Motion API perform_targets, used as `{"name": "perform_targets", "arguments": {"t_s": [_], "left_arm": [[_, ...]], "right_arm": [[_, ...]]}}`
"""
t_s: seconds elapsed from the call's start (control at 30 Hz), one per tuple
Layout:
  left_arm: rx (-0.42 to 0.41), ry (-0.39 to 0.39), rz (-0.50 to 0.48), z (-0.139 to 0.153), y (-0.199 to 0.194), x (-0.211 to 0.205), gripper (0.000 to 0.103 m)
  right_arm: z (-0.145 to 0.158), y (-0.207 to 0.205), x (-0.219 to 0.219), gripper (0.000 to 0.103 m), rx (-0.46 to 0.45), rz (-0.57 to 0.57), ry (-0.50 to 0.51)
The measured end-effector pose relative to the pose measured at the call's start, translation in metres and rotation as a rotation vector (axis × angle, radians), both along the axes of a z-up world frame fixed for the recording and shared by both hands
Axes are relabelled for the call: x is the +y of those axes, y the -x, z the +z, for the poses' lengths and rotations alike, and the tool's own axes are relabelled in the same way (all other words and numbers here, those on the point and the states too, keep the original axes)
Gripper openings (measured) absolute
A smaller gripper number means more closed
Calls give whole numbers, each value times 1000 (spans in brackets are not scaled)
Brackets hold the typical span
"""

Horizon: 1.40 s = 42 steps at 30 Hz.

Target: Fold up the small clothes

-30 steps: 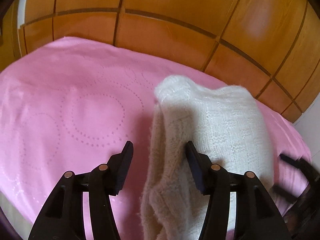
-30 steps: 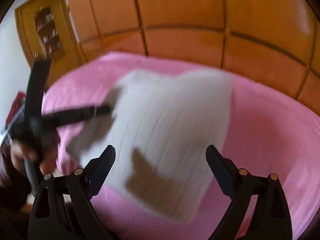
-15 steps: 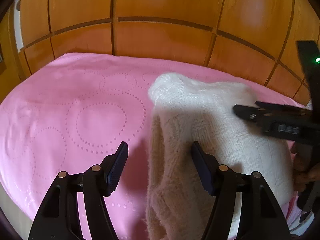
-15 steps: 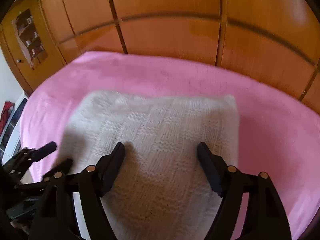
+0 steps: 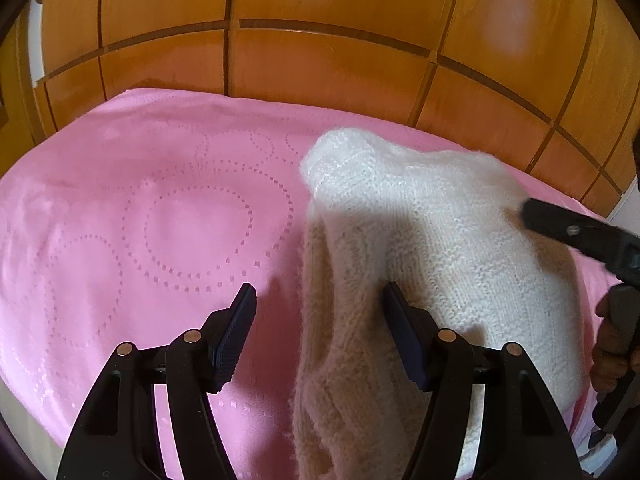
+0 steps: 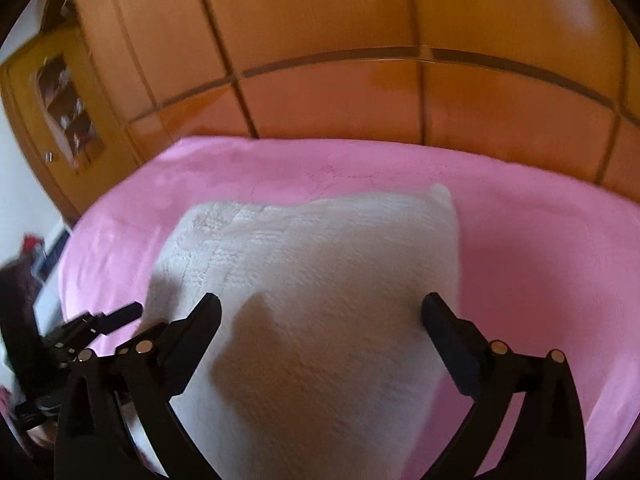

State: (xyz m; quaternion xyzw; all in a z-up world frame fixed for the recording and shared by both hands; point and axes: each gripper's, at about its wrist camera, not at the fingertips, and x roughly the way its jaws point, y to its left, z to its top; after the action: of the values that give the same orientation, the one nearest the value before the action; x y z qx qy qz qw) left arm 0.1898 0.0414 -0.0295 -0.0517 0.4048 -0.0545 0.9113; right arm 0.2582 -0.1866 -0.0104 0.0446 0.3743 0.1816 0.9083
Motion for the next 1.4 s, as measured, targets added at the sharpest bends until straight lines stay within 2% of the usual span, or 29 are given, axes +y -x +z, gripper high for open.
{"name": "perform_targets", "arguments": {"t_s": [0.1,0.17,0.37,0.47,0.57,0.63,0.7,0.73,0.77,0.87,1.07,1.23,1.33,1.4], "left_arm": [[5,31,3,-2,-1,5,69],[7,65,-8,-4,-1,10,70],[63,227,-46,-17,-7,36,73],[68,259,-74,-23,-10,42,73],[89,334,-78,-32,-13,49,73],[94,394,-85,-36,-13,53,66],[103,492,-127,-39,-10,54,39],[105,538,-147,-39,-8,54,35],[102,550,-160,-39,-5,52,32],[88,568,-188,-30,1,41,27],[85,569,-307,-5,-8,-15,27],[103,502,-479,16,-34,-113,27],[129,503,-553,26,-50,-179,27],[140,462,-606,30,-58,-226,27]], "right_arm": [[-9,3,-31,100,68,-23,-132],[-19,1,-40,101,117,-27,-184],[-49,-12,-57,101,247,45,-378],[-60,-25,-53,101,298,94,-444],[-62,-33,-44,101,305,134,-456],[-63,-39,-35,101,325,158,-447],[-62,-40,-25,93,331,165,-415],[-59,-39,-22,88,329,158,-398],[-56,-36,-22,80,320,147,-393],[-43,-23,-26,68,279,117,-390],[-2,16,-49,64,139,102,-354],[29,38,-117,64,29,-9,-323],[33,46,-169,64,6,-112,-321],[30,54,-202,65,7,-193,-313]]}}
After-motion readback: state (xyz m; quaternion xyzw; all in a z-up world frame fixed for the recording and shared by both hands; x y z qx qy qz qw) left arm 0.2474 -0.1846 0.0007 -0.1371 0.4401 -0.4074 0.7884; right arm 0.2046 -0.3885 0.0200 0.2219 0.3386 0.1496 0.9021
